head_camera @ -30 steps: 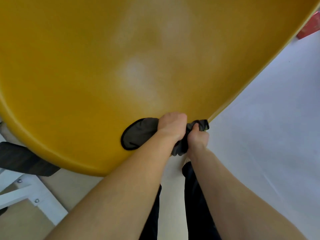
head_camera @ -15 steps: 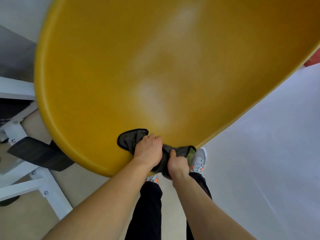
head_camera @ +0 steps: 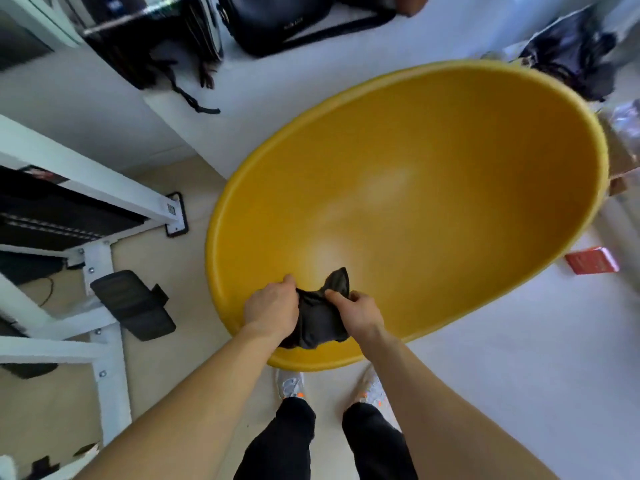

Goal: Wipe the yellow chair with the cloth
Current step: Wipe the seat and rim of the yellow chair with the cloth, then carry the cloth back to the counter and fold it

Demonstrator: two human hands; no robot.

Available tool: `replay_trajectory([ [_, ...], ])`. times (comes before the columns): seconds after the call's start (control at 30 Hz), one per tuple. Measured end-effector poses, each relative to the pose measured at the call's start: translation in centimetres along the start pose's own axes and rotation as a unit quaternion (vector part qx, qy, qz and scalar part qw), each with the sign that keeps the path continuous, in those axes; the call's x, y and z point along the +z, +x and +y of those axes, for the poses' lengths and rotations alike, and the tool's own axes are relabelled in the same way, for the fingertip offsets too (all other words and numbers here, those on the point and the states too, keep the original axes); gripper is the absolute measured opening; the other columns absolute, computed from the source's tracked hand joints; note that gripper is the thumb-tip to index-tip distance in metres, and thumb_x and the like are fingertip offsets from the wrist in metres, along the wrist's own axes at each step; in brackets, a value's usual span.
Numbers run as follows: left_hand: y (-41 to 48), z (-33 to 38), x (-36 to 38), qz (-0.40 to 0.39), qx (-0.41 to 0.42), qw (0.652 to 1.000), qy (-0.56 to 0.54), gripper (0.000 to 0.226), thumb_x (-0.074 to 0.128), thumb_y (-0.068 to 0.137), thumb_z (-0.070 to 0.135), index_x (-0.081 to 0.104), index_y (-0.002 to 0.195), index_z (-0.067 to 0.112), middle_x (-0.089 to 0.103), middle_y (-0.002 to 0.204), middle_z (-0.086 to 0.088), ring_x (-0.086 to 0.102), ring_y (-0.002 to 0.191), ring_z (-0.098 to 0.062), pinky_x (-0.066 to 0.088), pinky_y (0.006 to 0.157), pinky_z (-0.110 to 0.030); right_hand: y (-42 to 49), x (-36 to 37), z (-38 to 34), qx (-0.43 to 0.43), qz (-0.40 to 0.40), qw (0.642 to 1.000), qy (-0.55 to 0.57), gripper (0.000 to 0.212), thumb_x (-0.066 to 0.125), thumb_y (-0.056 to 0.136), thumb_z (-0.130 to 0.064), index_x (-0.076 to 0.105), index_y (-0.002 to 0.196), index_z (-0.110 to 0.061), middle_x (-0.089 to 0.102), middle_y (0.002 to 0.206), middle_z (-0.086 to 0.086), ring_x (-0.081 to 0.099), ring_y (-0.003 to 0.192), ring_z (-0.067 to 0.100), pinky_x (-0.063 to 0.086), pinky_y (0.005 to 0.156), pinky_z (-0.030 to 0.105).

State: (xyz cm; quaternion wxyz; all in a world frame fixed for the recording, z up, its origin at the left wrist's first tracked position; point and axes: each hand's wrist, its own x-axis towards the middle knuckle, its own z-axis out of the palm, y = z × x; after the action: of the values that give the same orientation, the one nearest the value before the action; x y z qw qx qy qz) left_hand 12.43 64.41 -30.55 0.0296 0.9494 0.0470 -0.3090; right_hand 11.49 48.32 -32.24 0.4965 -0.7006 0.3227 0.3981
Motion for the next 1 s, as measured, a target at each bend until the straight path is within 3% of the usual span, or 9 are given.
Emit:
replay_trajectory([
  [0.07, -1.9, 0.9, -2.8, 0.048, 0.005, 0.999, -0.024, 0.022, 0.034, 0.105, 0.032, 0.052, 0.112, 0.019, 0.066, 0.1, -0.006, 0.063, 0.086, -0.032, 0.041, 0.06, -0.038, -2.1, -1.8, -2.1, -0.034, 0.003, 0.999, -0.039, 0.039, 0.066, 0.086, -0.052, 0.068, 0.097, -0.015, 0.072, 0.091, 0.003, 0.067, 0.084, 0.022, 0.055, 0.071, 0.034],
  [0.27, -8.3, 3.7, -10.0, 0.126, 0.032, 0.976, -0.173, 0.021, 0.048, 0.1, 0.039, 0.065, 0.104, 0.027, 0.067, 0.094, 0.002, 0.058, 0.084, -0.025, 0.045, 0.062, -0.035, -8.4, -8.2, -5.7, -0.124, 0.083, 0.953, -0.264, 0.049, 0.052, 0.089, -0.061, 0.066, 0.101, -0.015, 0.066, 0.101, 0.012, 0.062, 0.083, 0.029, 0.049, 0.064, 0.034],
  [0.43, -12.7, 7.4, -16.4, 0.167, 0.06, 0.933, -0.313, 0.016, 0.057, 0.092, 0.037, 0.068, 0.087, 0.026, 0.064, 0.082, 0.006, 0.059, 0.078, -0.022, 0.04, 0.058, -0.033, -14.8, -13.3, -8.3, -0.143, 0.14, 0.915, -0.349, 0.031, 0.046, 0.097, -0.034, 0.068, 0.103, -0.013, 0.067, 0.097, 0.012, 0.059, 0.077, 0.031, 0.046, 0.064, 0.032],
  [0.57, -15.6, 10.1, -21.5, 0.194, 0.108, 0.9, -0.374, 0.012, 0.061, 0.09, 0.031, 0.063, 0.079, 0.033, 0.056, 0.084, 0.009, 0.054, 0.085, -0.019, 0.037, 0.069, -0.03, -19.5, -15.4, -9.1, -0.252, 0.093, 0.912, -0.31, 0.048, 0.048, 0.072, -0.036, 0.066, 0.115, -0.025, 0.054, 0.115, 0.006, 0.057, 0.099, 0.028, 0.047, 0.08, 0.033],
  [0.63, -17.2, 11.2, -23.4, 0.192, 0.136, 0.894, -0.382, 0.015, 0.062, 0.088, 0.032, 0.059, 0.074, 0.037, 0.051, 0.084, 0.012, 0.053, 0.086, -0.018, 0.037, 0.071, -0.03, -21.4, -15.7, -9.1, -0.291, 0.052, 0.913, -0.28, 0.038, 0.061, 0.077, -0.035, 0.063, 0.114, -0.026, 0.049, 0.115, 0.003, 0.053, 0.102, 0.023, 0.044, 0.081, 0.032],
  [0.73, -19.6, 12.2, -25.1, 0.184, 0.171, 0.891, -0.378, 0.016, 0.06, 0.082, 0.042, 0.055, 0.066, 0.042, 0.055, 0.086, 0.016, 0.054, 0.092, -0.02, 0.04, 0.079, -0.032, -23.3, -15.9, -8.3, -0.317, 0.064, 0.912, -0.254, 0.018, 0.066, 0.084, -0.027, 0.062, 0.1, -0.021, 0.06, 0.105, 0.002, 0.057, 0.095, 0.021, 0.045, 0.073, 0.033],
  [0.83, -22.5, 12.5, -26.6, 0.193, 0.184, 0.872, -0.41, 0.022, 0.059, 0.081, 0.039, 0.056, 0.061, 0.03, 0.052, 0.069, 0.012, 0.051, 0.077, -0.017, 0.038, 0.071, -0.034, -25.5, -16.2, -7.1, -0.303, 0.075, 0.931, -0.188, 0.014, 0.058, 0.09, -0.025, 0.059, 0.093, -0.011, 0.066, 0.09, 0.008, 0.06, 0.085, 0.031, 0.046, 0.068, 0.036],
  [0.9, -24.5, 12.8, -27.7, 0.2, 0.198, 0.852, -0.442, 0.027, 0.061, 0.084, 0.03, 0.055, 0.064, 0.014, 0.045, 0.058, 0.008, 0.043, 0.062, -0.011, 0.033, 0.061, -0.032, -27.4, -16.2, -5.9, -0.304, 0.051, 0.946, -0.104, 0.021, 0.056, 0.088, -0.031, 0.058, 0.097, -0.013, 0.068, 0.098, 0.011, 0.063, 0.094, 0.034, 0.05, 0.075, 0.041],
  [1.0, -27.5, 13.4, -28.6, 0.21, 0.22, 0.854, -0.423, 0.03, 0.064, 0.085, 0.021, 0.052, 0.06, 0.01, 0.04, 0.049, 0.008, 0.037, 0.051, -0.007, 0.032, 0.054, -0.027, -31.1, -15.3, -4.5, -0.335, -0.013, 0.941, -0.05, 0.03, 0.064, 0.084, -0.042, 0.061, 0.108, -0.024, 0.069, 0.106, -0.001, 0.065, 0.098, 0.022, 0.051, 0.082, 0.039],
])
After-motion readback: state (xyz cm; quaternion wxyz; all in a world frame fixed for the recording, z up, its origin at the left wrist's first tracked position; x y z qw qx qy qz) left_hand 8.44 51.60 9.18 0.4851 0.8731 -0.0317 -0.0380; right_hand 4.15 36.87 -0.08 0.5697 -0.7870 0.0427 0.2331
